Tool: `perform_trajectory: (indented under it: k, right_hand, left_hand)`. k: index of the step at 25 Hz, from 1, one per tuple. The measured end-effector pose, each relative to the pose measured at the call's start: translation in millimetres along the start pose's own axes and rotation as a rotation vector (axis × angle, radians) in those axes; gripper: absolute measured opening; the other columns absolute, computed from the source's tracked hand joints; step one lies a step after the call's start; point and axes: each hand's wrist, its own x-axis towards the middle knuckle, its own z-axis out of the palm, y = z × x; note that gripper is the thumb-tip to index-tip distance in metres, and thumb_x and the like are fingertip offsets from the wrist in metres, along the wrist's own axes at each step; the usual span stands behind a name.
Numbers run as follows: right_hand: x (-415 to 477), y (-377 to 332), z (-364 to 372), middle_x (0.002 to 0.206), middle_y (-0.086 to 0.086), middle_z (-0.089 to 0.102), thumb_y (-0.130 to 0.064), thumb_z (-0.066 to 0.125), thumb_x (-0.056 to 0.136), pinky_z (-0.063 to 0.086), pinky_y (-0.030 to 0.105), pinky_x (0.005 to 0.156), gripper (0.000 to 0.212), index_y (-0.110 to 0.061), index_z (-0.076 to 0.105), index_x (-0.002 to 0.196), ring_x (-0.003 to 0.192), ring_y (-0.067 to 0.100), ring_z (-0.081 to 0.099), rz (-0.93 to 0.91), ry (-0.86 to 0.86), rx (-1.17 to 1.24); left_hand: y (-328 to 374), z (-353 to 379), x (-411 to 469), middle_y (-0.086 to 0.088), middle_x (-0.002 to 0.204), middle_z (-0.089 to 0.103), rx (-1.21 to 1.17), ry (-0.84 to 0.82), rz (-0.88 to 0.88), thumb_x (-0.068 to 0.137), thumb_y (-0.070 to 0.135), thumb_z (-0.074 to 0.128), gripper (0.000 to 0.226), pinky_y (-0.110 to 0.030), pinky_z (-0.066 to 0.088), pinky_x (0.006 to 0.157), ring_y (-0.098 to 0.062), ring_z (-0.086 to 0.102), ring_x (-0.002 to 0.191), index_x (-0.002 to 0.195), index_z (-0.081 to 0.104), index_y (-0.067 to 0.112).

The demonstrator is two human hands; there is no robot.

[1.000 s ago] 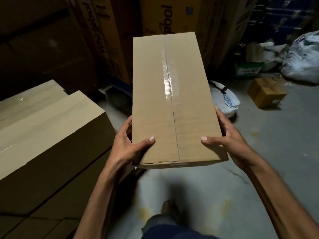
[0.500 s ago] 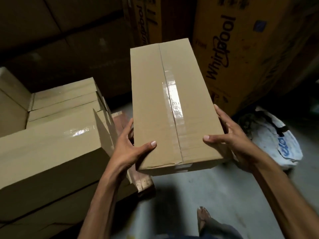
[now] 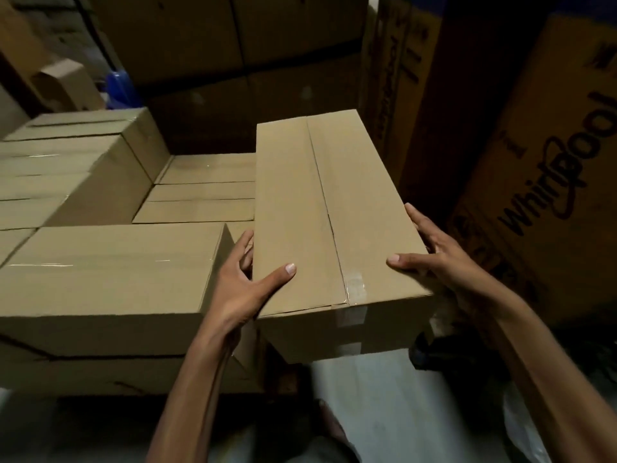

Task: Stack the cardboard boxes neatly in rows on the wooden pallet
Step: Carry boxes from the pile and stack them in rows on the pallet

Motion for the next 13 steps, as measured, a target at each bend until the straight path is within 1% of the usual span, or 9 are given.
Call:
perform_trajectory:
  k: [1,2,3,4,7,8,10,11,13]
  right_hand:
    - [21.7,-3.1,-0.2,0.121,-0.042,0.040,-0.034,0.088,0.064,0.037,0.016,0.082,0.117,-0.049,0.021,0.159,0.090,-0.032,0.051,-0.013,-0.029,-0.013]
    - [47.4,-7.9,0.9,0.123,-0.042,0.040,-0.037,0.084,0.063,0.037,0.017,0.082,0.115,-0.050,0.022,0.159,0.092,-0.030,0.051,-0.030,-0.054,-0.024]
    - [70.4,-12.9,2.5,0.124,-0.042,0.039,-0.039,0.084,0.063,0.037,0.017,0.083,0.114,-0.051,0.022,0.158,0.096,-0.028,0.050,-0.045,-0.071,-0.037]
    - [93.8,-18.4,4.7,0.127,-0.042,0.039,-0.041,0.085,0.062,0.038,0.018,0.084,0.115,-0.052,0.022,0.158,0.099,-0.027,0.048,-0.068,-0.091,-0.052]
    - [165.2,-39.7,13.4,0.130,-0.044,0.040,-0.040,0.085,0.061,0.042,0.022,0.085,0.115,-0.051,0.023,0.158,0.103,-0.028,0.049,-0.117,-0.169,-0.073]
    - [186.9,-47.3,17.1,0.130,-0.044,0.041,-0.037,0.084,0.062,0.042,0.020,0.083,0.114,-0.049,0.024,0.158,0.101,-0.030,0.050,-0.137,-0.193,-0.078]
    - [231.2,-63.2,24.0,0.133,-0.040,0.042,-0.033,0.082,0.064,0.042,0.016,0.083,0.112,-0.047,0.023,0.158,0.101,-0.030,0.050,-0.160,-0.253,-0.092]
    - [250.5,-70.6,27.5,0.136,-0.037,0.042,-0.032,0.082,0.064,0.040,0.015,0.085,0.113,-0.045,0.023,0.159,0.104,-0.028,0.049,-0.158,-0.279,-0.099]
    - [293.0,-84.6,34.9,0.136,-0.034,0.042,-0.030,0.083,0.063,0.037,0.014,0.092,0.114,-0.042,0.024,0.160,0.114,-0.021,0.044,-0.173,-0.332,-0.112]
  left_hand:
    - [0.4,-3.3,13.5,0.020,0.133,0.062,-0.015,0.034,0.001,0.071,0.028,0.093,0.105,-0.010,0.049,0.095,0.017,0.060,0.112,0.158,0.035,0.031]
    - [1.2,-8.1,29.2,0.016,0.137,0.062,-0.028,0.070,0.001,0.070,0.029,0.093,0.106,-0.017,0.049,0.101,0.011,0.061,0.116,0.158,0.034,0.032]
    - [2.4,-12.1,43.4,0.012,0.140,0.062,-0.034,0.099,0.000,0.069,0.029,0.093,0.107,-0.023,0.049,0.105,0.005,0.062,0.120,0.158,0.033,0.032]
    - [2.4,-15.8,57.9,0.010,0.140,0.063,-0.046,0.126,0.004,0.070,0.028,0.093,0.108,-0.025,0.049,0.106,0.002,0.063,0.120,0.159,0.032,0.032]
    - [0.7,-26.8,102.2,0.010,0.134,0.067,-0.125,0.213,0.002,0.074,0.018,0.090,0.104,-0.016,0.053,0.095,0.002,0.066,0.115,0.159,0.032,0.029]
    - [2.7,-31.0,117.0,0.010,0.134,0.067,-0.136,0.239,0.005,0.074,0.016,0.090,0.104,-0.016,0.053,0.095,0.002,0.066,0.115,0.159,0.031,0.028]
    - [5.5,-40.6,145.9,0.007,0.138,0.065,-0.149,0.282,0.008,0.072,0.016,0.092,0.108,-0.029,0.051,0.106,-0.001,0.064,0.119,0.160,0.030,0.027]
    - [4.9,-46.7,158.2,0.007,0.140,0.064,-0.156,0.309,0.002,0.071,0.017,0.093,0.110,-0.035,0.049,0.110,-0.003,0.064,0.122,0.160,0.030,0.027]
    - [7.4,-56.8,182.8,0.006,0.141,0.063,-0.168,0.373,-0.004,0.069,0.019,0.095,0.111,-0.038,0.048,0.111,-0.005,0.063,0.123,0.159,0.031,0.029]
